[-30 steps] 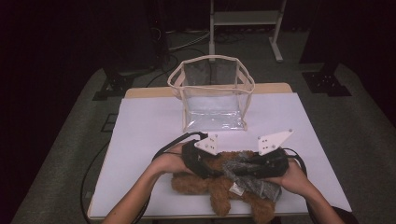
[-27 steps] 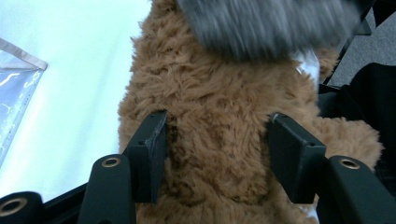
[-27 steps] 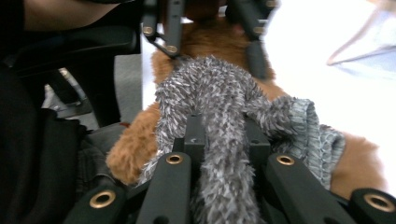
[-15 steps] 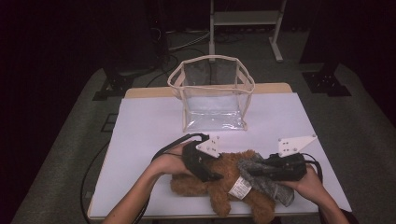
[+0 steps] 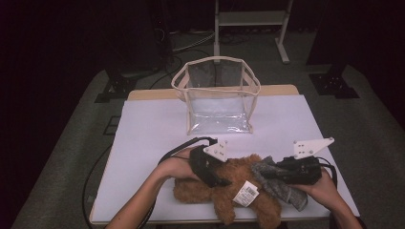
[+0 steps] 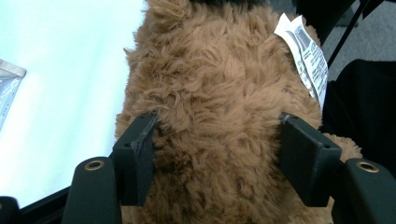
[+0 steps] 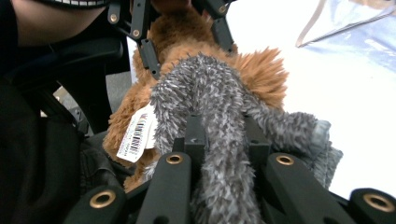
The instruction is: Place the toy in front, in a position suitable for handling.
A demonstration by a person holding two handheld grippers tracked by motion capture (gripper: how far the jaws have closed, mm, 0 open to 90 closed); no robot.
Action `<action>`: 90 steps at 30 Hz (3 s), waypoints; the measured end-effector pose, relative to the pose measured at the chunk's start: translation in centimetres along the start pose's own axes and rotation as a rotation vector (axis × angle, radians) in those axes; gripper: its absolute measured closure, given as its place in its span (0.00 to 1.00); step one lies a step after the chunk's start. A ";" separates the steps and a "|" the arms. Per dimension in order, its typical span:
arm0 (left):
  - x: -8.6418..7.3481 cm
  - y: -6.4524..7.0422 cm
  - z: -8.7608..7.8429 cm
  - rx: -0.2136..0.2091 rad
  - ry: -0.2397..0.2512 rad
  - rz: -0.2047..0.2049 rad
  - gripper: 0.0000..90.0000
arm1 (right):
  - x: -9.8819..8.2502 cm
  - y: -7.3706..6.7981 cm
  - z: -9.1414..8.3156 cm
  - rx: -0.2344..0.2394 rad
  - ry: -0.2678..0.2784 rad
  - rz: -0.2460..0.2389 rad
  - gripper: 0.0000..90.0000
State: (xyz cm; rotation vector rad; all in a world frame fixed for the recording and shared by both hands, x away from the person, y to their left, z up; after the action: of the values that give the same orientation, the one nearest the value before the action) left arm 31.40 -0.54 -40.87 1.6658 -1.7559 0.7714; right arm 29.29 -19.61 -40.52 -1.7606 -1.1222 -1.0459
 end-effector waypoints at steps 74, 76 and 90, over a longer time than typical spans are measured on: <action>1.8 -2.6 0.4 0.212 0.048 0.050 0.41 | 6.5 2.4 1.2 -0.036 0.011 -0.082 0.85; 1.8 -2.6 0.4 0.211 0.051 0.053 0.41 | 7.6 2.5 2.3 -0.026 -0.005 -0.091 0.85; -1.2 -2.7 -3.8 0.270 0.096 -0.017 0.29 | 2.8 5.2 4.9 -0.002 -0.073 0.043 0.86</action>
State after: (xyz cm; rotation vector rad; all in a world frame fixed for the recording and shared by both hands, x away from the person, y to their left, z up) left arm 34.25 3.00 -39.23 1.7801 -1.6258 1.1020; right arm 35.98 -15.87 -40.65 -1.8297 -1.1226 -0.9640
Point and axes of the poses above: each handheld gripper's, and its own axes: z roughly forward along the jaws, x roughly out of its top, y roughly to its right, the point moved 7 cm from there along z, roughly forward along the jaws, and after that the axes turned 8 degrees about y, right-handed, at the moved point
